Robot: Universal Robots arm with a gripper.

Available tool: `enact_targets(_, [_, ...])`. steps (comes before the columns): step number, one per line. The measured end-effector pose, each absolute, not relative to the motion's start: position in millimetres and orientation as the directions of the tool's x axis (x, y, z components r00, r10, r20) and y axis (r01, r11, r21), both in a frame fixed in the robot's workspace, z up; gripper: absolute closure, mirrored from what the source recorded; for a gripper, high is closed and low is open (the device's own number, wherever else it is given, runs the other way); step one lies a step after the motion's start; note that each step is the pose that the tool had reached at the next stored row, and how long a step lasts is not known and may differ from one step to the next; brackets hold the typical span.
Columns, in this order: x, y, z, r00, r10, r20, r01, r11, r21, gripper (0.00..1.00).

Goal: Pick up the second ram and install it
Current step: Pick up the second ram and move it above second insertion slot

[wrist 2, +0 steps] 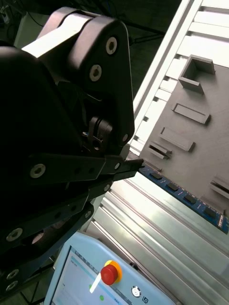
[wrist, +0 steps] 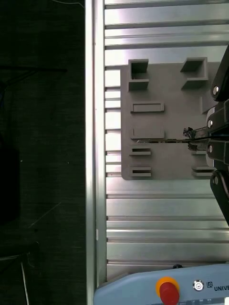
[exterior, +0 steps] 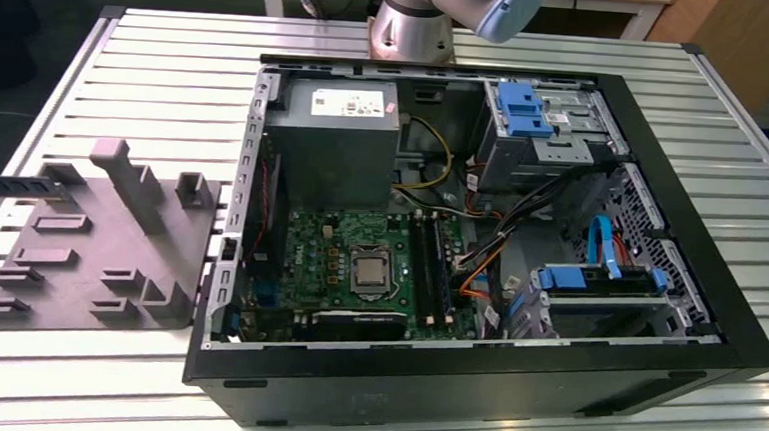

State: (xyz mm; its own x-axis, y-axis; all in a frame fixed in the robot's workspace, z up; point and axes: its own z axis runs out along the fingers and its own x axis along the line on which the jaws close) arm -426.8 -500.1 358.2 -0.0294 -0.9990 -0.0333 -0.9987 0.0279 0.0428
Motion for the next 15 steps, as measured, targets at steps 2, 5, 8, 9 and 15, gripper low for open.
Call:
enact_targets(2, [-426.8,-500.1,358.9,-0.029,-0.999,-0.033,-0.999,0.028,0.043,0.88])
enact_targets(5, [-426.9,-500.2,359.9,-0.029,-0.999,-0.033,-0.999,0.028,0.043,0.88])
enact_targets(8, [-426.9,-500.1,360.6,-0.029,-0.999,-0.033,-0.999,0.028,0.043,0.88])
enact_targets(9, [-426.9,-500.2,361.0,-0.029,-0.999,-0.033,-0.999,0.028,0.043,0.88])
enact_targets(15, [-426.9,-500.1,363.0,-0.029,-0.999,-0.033,-0.999,0.028,0.043,0.88])
